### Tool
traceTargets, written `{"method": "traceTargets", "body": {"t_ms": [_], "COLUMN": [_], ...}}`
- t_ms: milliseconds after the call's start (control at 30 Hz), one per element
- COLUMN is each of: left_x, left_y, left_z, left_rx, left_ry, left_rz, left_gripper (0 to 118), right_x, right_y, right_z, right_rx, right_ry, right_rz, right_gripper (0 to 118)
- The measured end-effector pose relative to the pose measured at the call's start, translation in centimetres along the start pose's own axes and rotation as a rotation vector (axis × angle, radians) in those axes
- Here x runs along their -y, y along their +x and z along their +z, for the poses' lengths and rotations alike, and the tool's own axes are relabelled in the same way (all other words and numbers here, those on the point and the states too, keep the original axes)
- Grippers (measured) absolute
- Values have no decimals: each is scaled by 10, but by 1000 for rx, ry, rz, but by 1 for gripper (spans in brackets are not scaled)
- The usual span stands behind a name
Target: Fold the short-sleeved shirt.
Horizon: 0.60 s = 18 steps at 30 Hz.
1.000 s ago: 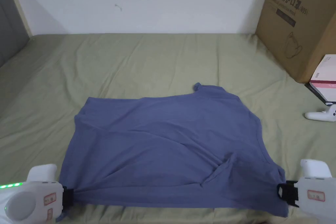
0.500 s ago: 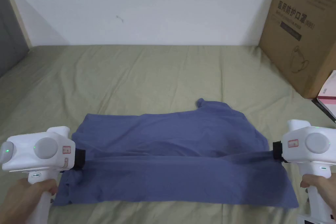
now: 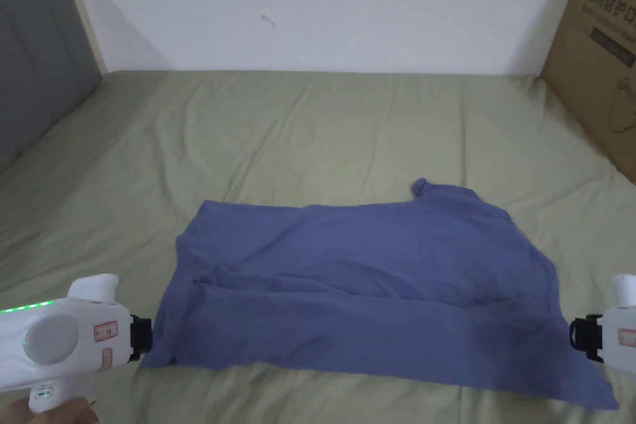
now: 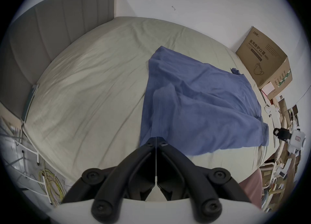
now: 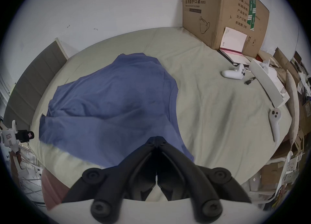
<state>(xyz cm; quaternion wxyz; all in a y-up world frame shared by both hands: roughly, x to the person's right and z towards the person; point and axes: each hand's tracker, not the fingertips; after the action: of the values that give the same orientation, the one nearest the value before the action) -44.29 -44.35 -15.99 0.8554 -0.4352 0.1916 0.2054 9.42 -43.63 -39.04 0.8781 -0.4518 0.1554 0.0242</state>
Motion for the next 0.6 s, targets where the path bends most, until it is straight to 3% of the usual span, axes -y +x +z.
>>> {"method": "traceTargets", "body": {"t_ms": [133, 167, 200, 233, 300, 400, 433, 467, 500, 533, 567, 600], "left_x": [9, 6, 3, 0, -5, -12, -12, -10, -8, -4, -1, -1], "left_y": [-1, -3, -2, 0, 1, 5, 2, 2, 4, 7, 9, 11], "left_z": [5, 3, 1, -2, -12, -38, -55, -69, -78, -85, -88, -83], "left_rx": [32, 46, 49, 56, 75, 71, 80, 77, 53, 31, -94, -89], "left_ry": [28, 34, 26, 22, 17, -37, -83, -120, -154, -172, -147, -125], "left_rz": [61, 75, 79, 86, 96, 108, 112, 115, 114, 101, 7, -21], "left_gripper": [4, 23, 51, 61, 66, 101, 99, 88, 68, 54, 50, 32], "right_x": [11, 13, 14, 14, 16, 20, 21, 23, 23, 23, 23, 30], "right_y": [-5, -7, -6, -7, -11, -8, -8, -7, -5, -5, -5, -2], "right_z": [5, 5, 4, 3, 2, -9, -9, -11, -10, -10, -10, -11], "right_rx": [-11, -21, -22, -25, -28, -27, -29, -33, -32, -33, -36, -8], "right_ry": [-12, -14, -13, -16, -22, -37, -42, -48, -50, -52, -55, -72], "right_rz": [7, -2, -10, -15, -17, -13, -14, -16, -20, -25, -29, -46], "right_gripper": [0, 0, 0, 0, 0, 0, 0, 0, 0, 0, 0, 0]}}
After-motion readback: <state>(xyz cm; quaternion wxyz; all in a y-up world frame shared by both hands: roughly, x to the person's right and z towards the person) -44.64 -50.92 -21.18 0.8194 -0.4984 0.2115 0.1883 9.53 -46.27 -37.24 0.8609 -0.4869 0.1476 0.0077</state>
